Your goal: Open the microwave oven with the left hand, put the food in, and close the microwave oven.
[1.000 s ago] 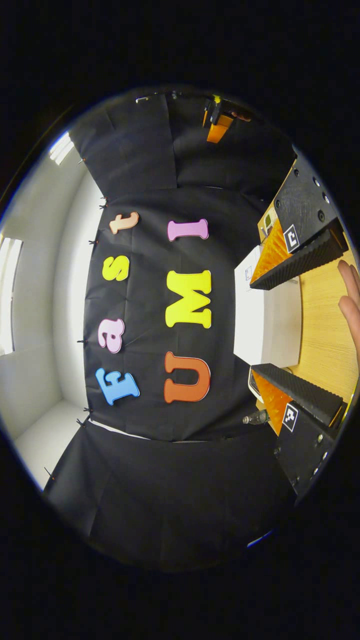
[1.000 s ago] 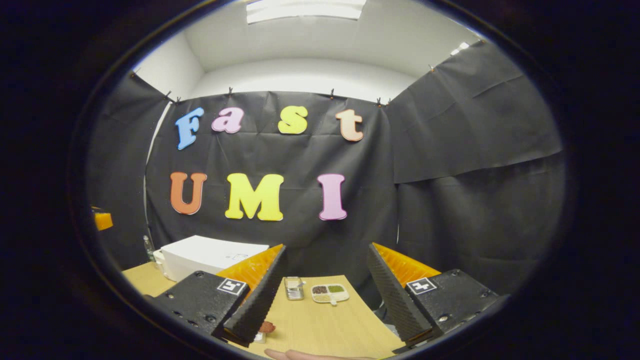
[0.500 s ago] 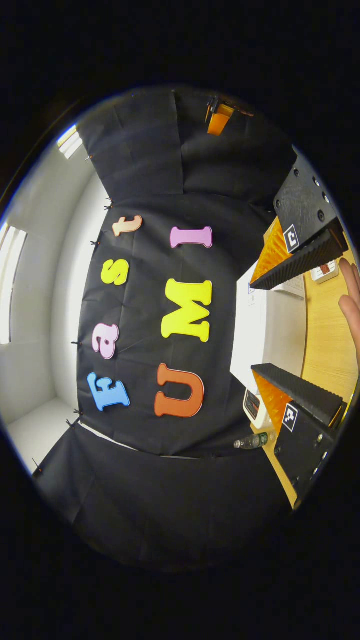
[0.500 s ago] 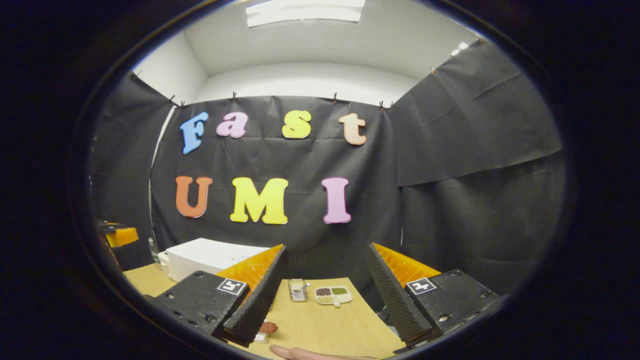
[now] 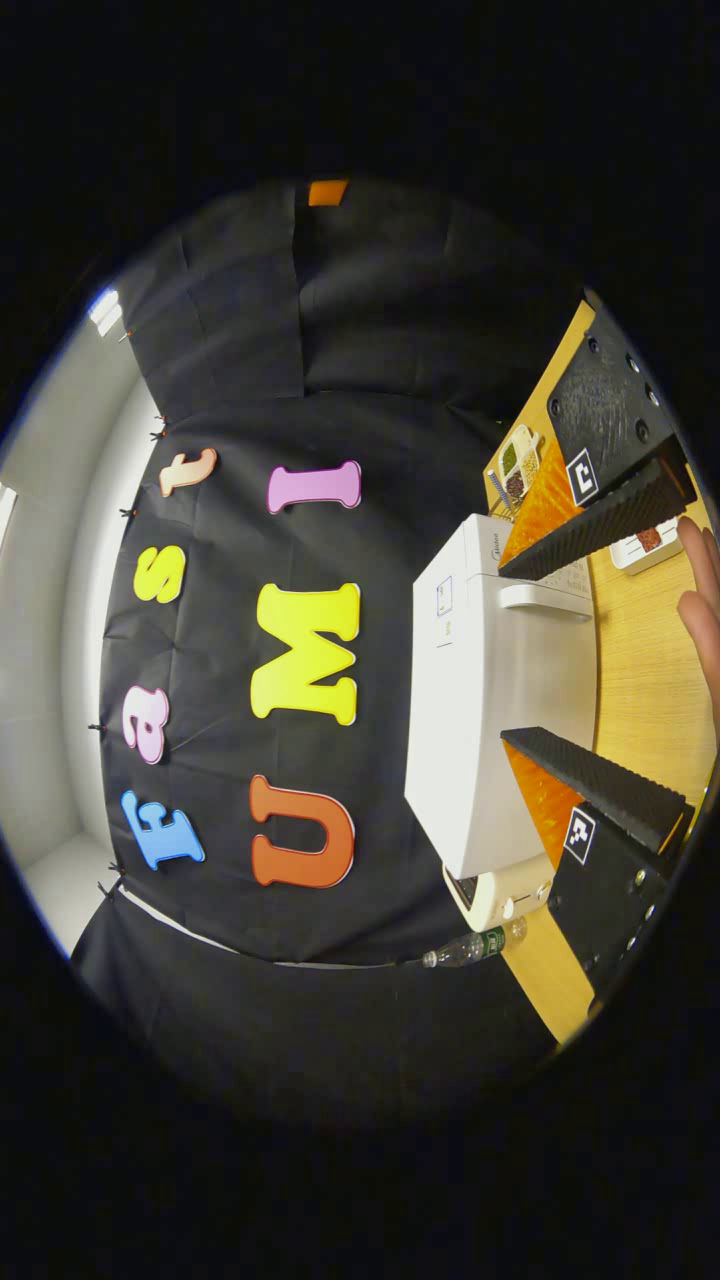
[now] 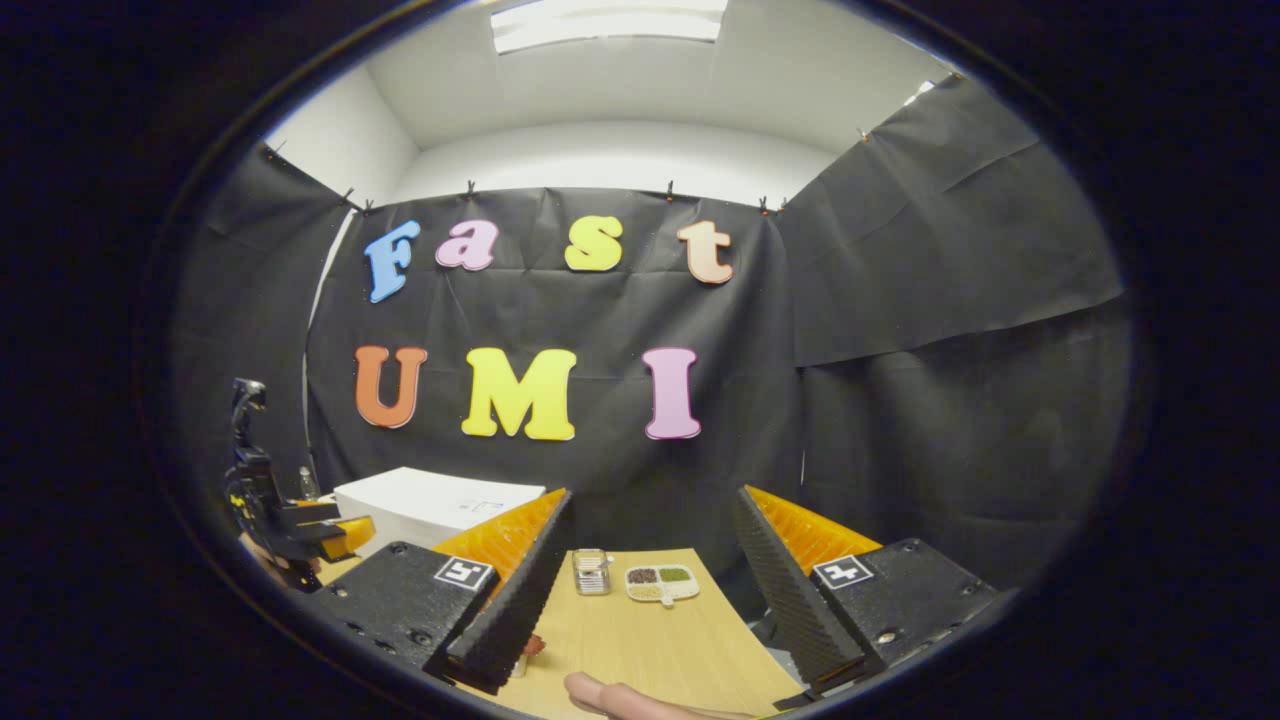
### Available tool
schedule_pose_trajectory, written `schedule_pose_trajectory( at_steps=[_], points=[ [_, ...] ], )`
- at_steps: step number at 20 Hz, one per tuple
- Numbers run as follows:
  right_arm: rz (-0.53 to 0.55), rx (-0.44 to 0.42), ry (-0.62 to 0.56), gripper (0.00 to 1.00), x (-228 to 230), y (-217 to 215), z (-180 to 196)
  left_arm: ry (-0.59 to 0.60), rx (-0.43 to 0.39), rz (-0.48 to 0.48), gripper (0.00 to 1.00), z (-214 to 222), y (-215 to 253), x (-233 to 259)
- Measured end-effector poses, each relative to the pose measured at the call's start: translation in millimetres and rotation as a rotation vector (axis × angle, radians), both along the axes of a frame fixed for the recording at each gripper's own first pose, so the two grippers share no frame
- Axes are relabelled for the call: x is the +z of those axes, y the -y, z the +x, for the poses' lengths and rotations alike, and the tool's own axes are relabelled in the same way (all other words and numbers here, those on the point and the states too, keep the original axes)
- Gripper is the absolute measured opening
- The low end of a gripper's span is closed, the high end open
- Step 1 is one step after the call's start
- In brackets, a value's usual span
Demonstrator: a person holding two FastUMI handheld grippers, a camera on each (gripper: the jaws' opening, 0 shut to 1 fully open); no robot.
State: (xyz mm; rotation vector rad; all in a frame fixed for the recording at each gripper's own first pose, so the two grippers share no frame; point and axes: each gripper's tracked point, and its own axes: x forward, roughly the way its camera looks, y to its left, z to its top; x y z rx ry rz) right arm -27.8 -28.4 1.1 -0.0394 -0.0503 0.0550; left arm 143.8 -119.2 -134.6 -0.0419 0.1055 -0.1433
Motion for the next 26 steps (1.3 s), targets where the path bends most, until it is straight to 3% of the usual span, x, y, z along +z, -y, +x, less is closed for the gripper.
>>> schedule_pose_trajectory(
  at_steps=[1, 2, 3, 9, 10, 12, 13, 14, 15, 16, 18, 19, 20, 21, 23, 26],
  points=[
    [0.002, 0.001, -0.003, 1.0, -1.6, 0.9, -0.6, -0.013, -0.003, -0.002, 0.93, 7.3, 6.8, -11.5],
    [0.004, 0.005, -0.005, 0.92, -3.4, 2.0, -1.0, -0.014, -0.015, -0.007, 0.93, 14.1, 15.3, -20.7],
    [0.0, 0.012, -0.009, 1.0, -4.6, 2.7, -1.3, -0.01, -0.034, -0.009, 0.93, 21.7, 24.1, -29.3],
    [-0.007, 0.0, 0.035, 1.0, -5.5, 7.5, 0.1, -0.075, -0.047, -0.024, 0.93, 57.4, 50.9, -92.0],
    [-0.008, 0.001, 0.032, 0.92, -9.1, 10.0, 1.1, -0.087, -0.045, -0.024, 0.93, 62.5, 54.2, -99.2],
    [0.002, 0.005, 0.023, 0.92, -20.9, 20.5, 7.0, -0.08, -0.035, -0.016, 0.94, 73.8, 57.0, -106.8],
    [0.005, 0.014, 0.018, 1.0, -26.0, 26.3, 9.6, -0.073, -0.023, -0.015, 0.94, 81.8, 58.5, -111.2],
    [0.004, 0.018, 0.011, 1.0, -30.5, 33.8, 7.6, -0.069, -0.016, -0.015, 0.8, 88.7, 60.0, -114.8],
    [0.002, 0.019, 0.007, 1.0, -34.2, 39.4, 7.4, -0.068, -0.008, -0.013, 0.93, 95.0, 60.6, -118.5],
    [-0.002, 0.015, 0.0, 0.92, -40.2, 42.0, 8.9, -0.066, 0.009, -0.006, 0.93, 101.6, 60.0, -121.9],
    [-0.007, 0.016, -0.016, 0.92, -49.5, 45.6, 13.6, -0.056, 0.054, 0.007, 0.93, 114.1, 58.3, -126.7],
    [-0.007, 0.015, -0.025, 0.92, -53.1, 48.2, 16.3, -0.043, 0.053, 0.01, 0.9, 119.5, 62.2, -125.6],
    [-0.004, 0.012, -0.031, 0.92, -57.8, 51.7, 20.2, -0.024, 0.028, -0.005, 0.76, 123.0, 70.3, -122.4],
    [0.004, 0.01, -0.035, 1.0, -60.2, 53.6, 21.9, -0.004, 0.018, -0.029, 0.72, 125.3, 74.3, -118.9],
    [0.022, 0.015, -0.045, 1.0, -65.4, 55.6, 23.6, 0.002, 0.043, -0.05, 0.59, 132.8, 70.4, -118.0],
    [0.034, 0.028, -0.049, 1.0, -68.9, 55.8, 21.6, -0.007, 0.037, -0.002, 0.56, 132.5, 70.8, -118.3]
  ],
)
